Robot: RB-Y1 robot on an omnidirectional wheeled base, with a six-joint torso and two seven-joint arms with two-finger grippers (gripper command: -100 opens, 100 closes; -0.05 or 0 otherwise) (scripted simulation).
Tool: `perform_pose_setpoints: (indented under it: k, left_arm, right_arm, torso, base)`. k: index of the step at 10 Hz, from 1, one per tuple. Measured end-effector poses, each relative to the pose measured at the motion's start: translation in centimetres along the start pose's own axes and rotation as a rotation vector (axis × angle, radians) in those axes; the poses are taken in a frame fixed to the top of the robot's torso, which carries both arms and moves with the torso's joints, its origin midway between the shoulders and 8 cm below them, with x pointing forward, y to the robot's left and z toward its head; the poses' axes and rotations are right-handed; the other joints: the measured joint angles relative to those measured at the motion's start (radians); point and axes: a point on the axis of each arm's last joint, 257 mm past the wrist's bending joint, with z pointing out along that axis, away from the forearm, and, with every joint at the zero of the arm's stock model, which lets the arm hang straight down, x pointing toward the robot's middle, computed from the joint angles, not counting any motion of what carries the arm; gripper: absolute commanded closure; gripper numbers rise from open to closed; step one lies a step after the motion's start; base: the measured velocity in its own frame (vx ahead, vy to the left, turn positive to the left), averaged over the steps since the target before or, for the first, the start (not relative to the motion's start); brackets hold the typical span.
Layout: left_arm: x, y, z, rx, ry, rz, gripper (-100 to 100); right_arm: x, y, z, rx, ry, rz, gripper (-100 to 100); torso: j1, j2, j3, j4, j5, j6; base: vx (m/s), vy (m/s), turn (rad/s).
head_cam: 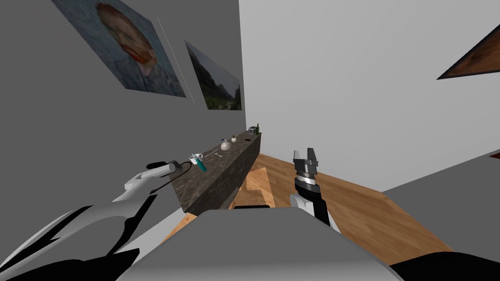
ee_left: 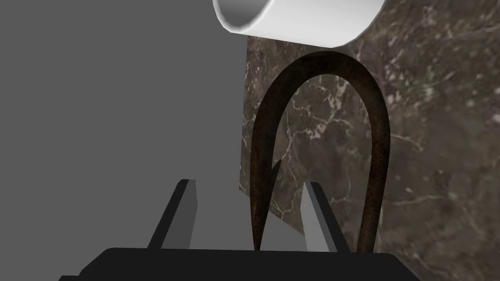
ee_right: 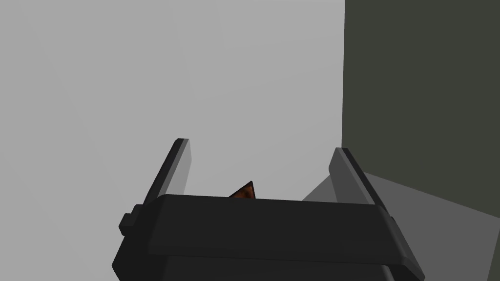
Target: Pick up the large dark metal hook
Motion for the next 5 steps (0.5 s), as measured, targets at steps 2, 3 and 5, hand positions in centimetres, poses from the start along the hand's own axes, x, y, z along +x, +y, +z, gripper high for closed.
perform_pose_setpoints:
  k: [2,3,5]
  left_arm:
    - [0.00,0.00,0.00,0.000,0.000,-0.001,100]
    - [-0.01,0.01,0.00,0.000,0.000,-0.001,100]
    - [-0.01,0.02,0.00,0.000,0.000,-0.001,100]
  right_arm:
    - [0.00,0.00,0.00,0.000,0.000,0.000,0]
    - [0.00,0.00,0.00,0.000,0.000,0.000,0]
    - [0.00,0.00,0.00,0.000,0.000,0.000,0]
  torso:
    - [0.000,-0.001,-0.001,0.000,0.000,0.000]
    - [0.000,-0.001,-0.001,0.000,0.000,0.000]
    - [0.000,-0.001,-0.001,0.000,0.000,0.000]
  base:
    - [0.000,0.000,0.000]
    - [0.000,0.000,0.000]
    - [0.023,0.015,-0.032]
